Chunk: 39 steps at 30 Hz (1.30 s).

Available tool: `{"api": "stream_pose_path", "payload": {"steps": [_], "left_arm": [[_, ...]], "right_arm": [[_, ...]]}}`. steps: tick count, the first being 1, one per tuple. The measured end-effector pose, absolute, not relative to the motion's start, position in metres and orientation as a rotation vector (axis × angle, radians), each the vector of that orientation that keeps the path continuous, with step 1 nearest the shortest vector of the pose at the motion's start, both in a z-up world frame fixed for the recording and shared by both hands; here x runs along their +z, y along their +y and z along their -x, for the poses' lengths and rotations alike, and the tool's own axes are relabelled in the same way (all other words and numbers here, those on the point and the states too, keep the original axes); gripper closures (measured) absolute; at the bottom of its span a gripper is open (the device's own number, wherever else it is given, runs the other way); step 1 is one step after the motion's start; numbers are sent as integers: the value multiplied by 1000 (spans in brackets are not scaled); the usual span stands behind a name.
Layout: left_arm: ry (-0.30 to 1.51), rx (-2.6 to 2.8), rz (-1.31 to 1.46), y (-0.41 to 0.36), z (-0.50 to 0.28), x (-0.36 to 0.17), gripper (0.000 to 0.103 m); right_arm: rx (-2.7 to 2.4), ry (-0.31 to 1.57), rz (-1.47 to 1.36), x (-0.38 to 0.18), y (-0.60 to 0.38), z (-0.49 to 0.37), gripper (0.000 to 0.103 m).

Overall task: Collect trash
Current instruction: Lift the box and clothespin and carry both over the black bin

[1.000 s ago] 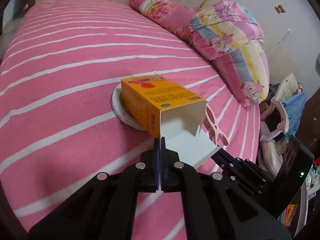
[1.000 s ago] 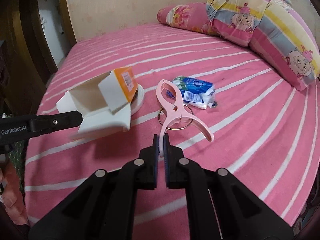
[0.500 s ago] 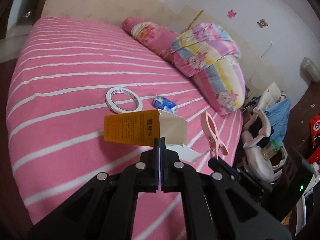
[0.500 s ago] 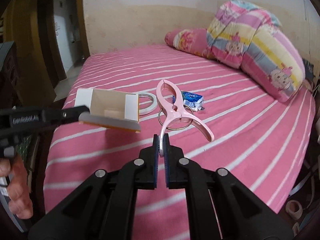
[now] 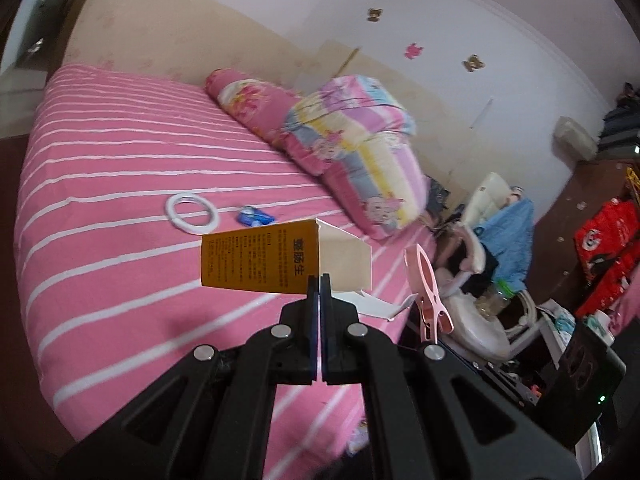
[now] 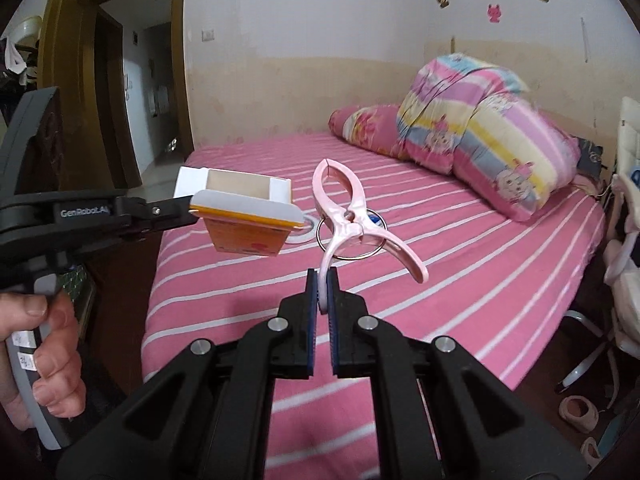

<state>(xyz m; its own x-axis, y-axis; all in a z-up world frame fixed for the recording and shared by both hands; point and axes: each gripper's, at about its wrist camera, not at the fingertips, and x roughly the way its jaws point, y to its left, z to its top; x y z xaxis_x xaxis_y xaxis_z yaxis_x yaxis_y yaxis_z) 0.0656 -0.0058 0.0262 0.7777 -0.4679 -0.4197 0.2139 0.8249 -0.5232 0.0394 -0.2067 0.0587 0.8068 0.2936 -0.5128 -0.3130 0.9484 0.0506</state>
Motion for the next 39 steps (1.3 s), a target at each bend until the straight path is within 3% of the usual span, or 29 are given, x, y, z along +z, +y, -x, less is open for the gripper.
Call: {"api": "stream_pose_path", "payload": {"steps": [9,17,39], "left_arm": [[560,-540,424,-78,-29,58,103],[649,-690,381,-160,-18,50,103],[1159,-931,340,-362,-65,-110,103]], "right_arm": [[191,502,-5,83,-282,17,97],[44,536,-42,67,-360,57,97],[-221,854,-269,-91,-510,75,97]]}}
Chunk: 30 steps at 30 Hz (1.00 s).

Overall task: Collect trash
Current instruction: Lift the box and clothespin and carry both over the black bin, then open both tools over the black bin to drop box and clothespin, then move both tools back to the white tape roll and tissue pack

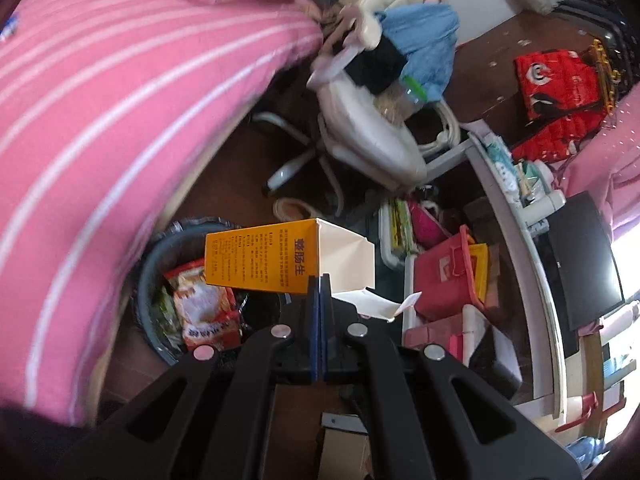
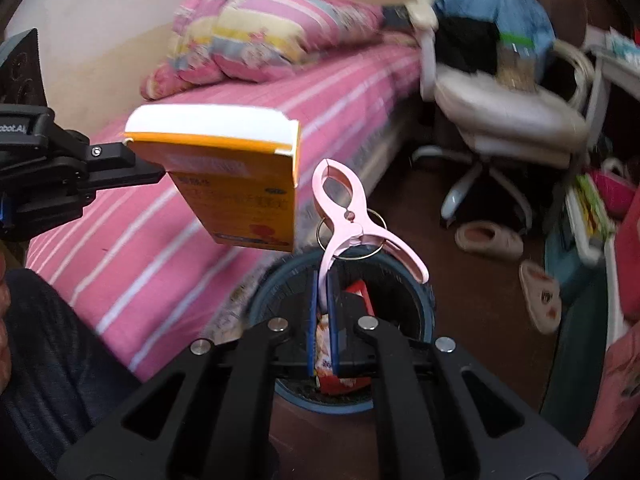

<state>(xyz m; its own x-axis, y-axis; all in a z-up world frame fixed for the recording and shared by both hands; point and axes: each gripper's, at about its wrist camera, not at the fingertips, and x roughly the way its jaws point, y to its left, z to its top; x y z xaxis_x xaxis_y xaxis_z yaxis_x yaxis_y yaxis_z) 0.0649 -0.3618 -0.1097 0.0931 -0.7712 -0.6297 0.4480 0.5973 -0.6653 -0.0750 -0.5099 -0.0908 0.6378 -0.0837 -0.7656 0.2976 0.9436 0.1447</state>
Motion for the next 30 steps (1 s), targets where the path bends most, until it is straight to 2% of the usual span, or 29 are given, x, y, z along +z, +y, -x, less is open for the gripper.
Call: {"api": "stream_pose_path", "payload": {"steps": [10,13,14,15,17,19,20,23,30], "left_arm": [[1309,-929,280,-405,-93,-175,103],[1354,-898,270,-413,-100,-190,99],[1384,-890,280,-413,-102,-197,97],[1399,-882,287,-413,-103,-198,92],[1403,-868,287,-411,-104,-198,78],[1379,-857,293,-406,-104,-191,45],[1365,-844,299,-403,-104,-188,41],[1353,-833,332,-395,-104,-179,37],[1212,-826,444,-350,-100,-134,22]], "right_arm": [[-246,977,-327,-156,-530,56,97],[-237,1038,-321,-172,-533,52,97],[-243,1042,-316,-173,-533,52,91],[-251,1046,-311,-174,-533,53,71],[-273,1030,-296,-172,-531,59,51],[-283,1024,-286,-171,-529,63,48],[-289,1021,-285,-169,-528,66,44],[-300,988,-282,-156,-525,70,34],[-255,848,-250,-98,-501,64,24]]}}
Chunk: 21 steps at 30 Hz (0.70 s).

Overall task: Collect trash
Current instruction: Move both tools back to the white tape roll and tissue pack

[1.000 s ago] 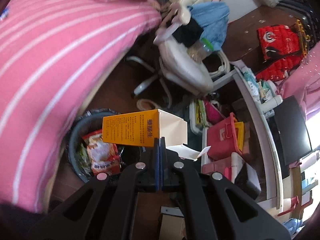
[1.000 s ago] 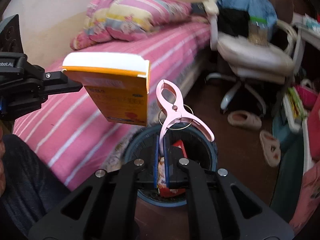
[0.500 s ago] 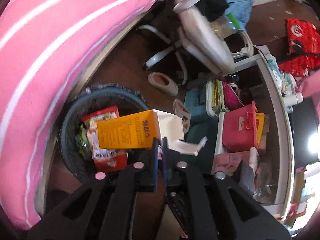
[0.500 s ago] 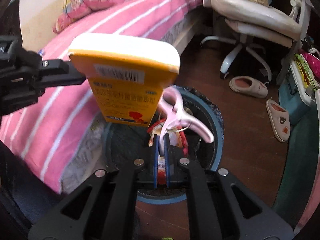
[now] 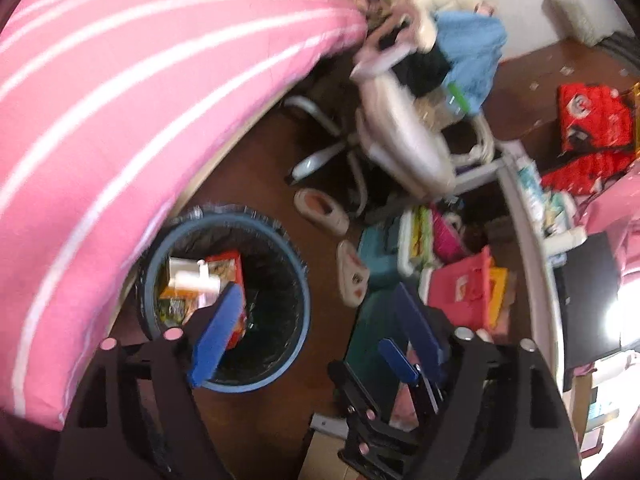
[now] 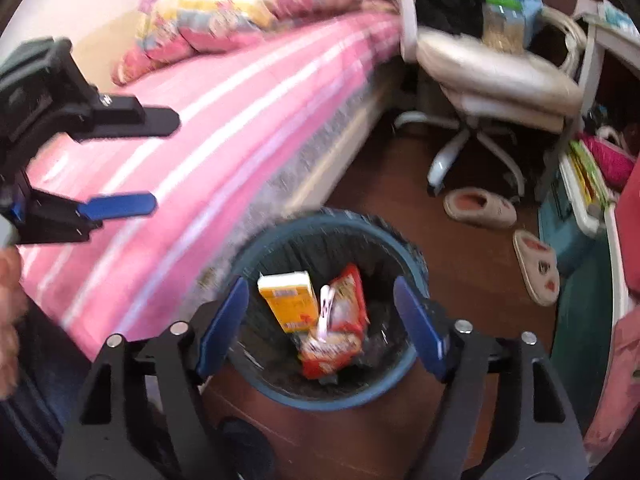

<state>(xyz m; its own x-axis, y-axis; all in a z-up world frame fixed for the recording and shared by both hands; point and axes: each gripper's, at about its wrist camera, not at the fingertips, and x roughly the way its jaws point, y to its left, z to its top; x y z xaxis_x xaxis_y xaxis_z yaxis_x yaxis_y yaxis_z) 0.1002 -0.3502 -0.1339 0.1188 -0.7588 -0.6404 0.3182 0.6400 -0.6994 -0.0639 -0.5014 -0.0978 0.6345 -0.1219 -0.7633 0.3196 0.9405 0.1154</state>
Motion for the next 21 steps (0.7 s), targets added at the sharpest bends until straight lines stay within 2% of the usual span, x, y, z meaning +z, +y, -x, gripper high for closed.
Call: {"api": "stream_pose_path", "payload": {"steps": [7,13,17,21], "left_arm": [[1008,-819,556,-277,-100,-75,17],[894,-710,645,-177,-119,-37,15],[827,-589,664,-101,-135,-27,15],[813,-468,664,-38,-155,-40,14]], "right_arm": [[-110,674,-198,-18,-436,35,19],[6,594,-176,25,-379,-5,16],[86,563,-133,45,-330,-51,13],[149,564,-143,46,-288,-100,12]]}}
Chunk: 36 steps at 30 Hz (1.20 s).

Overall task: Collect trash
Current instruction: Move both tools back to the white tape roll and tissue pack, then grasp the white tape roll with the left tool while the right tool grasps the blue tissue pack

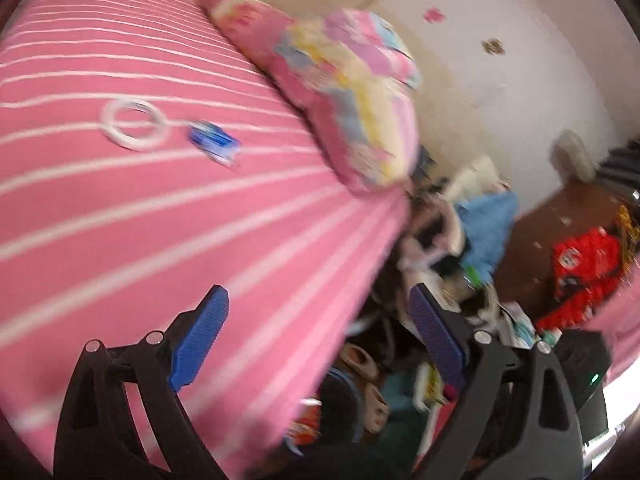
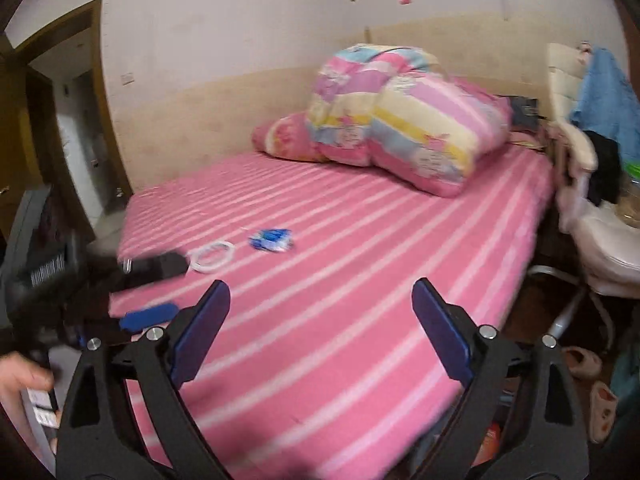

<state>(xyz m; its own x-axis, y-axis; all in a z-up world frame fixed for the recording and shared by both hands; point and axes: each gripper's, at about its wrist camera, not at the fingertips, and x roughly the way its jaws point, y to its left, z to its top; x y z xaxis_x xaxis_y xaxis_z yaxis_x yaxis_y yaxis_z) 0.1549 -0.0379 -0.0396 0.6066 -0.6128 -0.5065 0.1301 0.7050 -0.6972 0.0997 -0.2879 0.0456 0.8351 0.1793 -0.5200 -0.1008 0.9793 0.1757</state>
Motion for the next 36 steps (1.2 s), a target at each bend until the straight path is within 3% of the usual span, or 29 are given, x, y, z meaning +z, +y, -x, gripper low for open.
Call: {"api": "stream_pose_path", "payload": {"steps": [11,24,36], "left_arm": [[893,-213,654,61,-250,-103,14],[941,-64,476,91,-370,-139,16],[960,-25,196,70,-417,-158,36]], "right_arm": [[196,721,-116,-33,-205,-239,12],[177,757,-57,-87,-178,-343,10],[165,876,-101,-120,-169,-416,10]]}}
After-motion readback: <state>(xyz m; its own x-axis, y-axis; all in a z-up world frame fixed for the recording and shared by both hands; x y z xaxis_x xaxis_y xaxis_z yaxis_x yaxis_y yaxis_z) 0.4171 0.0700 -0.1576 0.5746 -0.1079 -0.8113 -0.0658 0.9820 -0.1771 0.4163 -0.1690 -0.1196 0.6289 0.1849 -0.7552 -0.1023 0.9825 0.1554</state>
